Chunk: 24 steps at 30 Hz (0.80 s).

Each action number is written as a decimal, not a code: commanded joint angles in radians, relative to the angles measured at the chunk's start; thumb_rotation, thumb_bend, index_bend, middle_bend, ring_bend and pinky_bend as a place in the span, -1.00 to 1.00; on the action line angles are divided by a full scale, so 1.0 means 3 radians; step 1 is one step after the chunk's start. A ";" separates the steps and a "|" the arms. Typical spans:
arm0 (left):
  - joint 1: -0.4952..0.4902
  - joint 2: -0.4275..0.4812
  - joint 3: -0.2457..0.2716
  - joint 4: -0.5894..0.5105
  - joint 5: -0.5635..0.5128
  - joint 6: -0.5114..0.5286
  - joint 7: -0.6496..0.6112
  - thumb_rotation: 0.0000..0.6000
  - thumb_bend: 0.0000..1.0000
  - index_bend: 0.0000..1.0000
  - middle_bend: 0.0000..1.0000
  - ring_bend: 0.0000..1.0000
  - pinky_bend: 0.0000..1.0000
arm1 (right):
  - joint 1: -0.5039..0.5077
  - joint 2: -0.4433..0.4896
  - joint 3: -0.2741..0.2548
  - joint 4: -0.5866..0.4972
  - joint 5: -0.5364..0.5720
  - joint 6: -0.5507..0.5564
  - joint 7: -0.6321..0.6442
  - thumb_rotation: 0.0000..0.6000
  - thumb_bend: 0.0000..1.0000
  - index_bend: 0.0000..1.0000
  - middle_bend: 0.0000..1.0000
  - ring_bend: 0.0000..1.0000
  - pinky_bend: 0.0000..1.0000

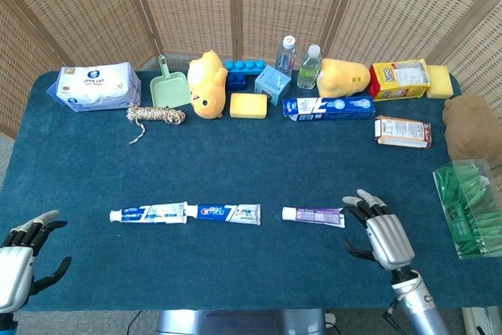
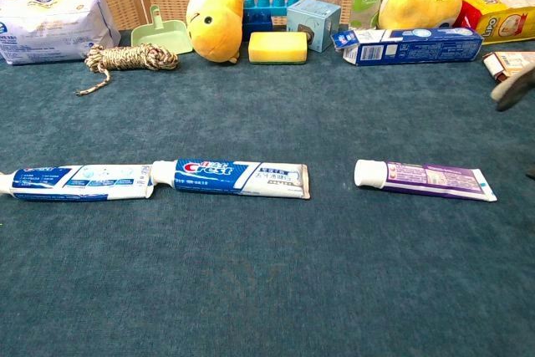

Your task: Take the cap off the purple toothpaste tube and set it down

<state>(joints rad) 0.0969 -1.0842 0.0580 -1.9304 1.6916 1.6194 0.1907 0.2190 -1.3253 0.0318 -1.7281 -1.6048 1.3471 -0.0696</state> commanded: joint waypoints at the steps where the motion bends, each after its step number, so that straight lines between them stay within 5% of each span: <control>1: -0.0017 0.0046 -0.0007 -0.0021 0.0021 0.0001 -0.0027 1.00 -0.49 -0.49 -0.59 -0.60 -0.54 | 0.0104 -0.0071 0.0059 -0.0045 0.0071 -0.0144 -0.0147 1.00 -0.52 -0.40 -0.48 -0.81 -0.66; 11: -0.0185 0.0139 -0.0073 -0.0039 -0.0064 -0.0215 -0.0080 1.00 -0.49 -0.51 -0.63 -0.62 -0.54 | 0.0428 -0.0635 0.0377 -0.0023 0.0900 -0.0558 -0.1302 1.00 -0.53 -0.43 -0.55 -0.83 -0.66; 24: -0.0286 0.0101 -0.0086 0.0023 -0.0170 -0.0371 -0.0130 1.00 -0.49 -0.52 -0.67 -0.64 -0.55 | 0.0559 -0.0903 0.0419 0.0153 0.1324 -0.0560 -0.1707 1.00 -0.53 -0.39 -0.56 -0.85 -0.66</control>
<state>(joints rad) 0.0115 -1.0533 0.0319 -1.9239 1.6410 1.5087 0.1521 0.3835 -1.5897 0.1598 -1.6887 -1.2151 1.1782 -0.5748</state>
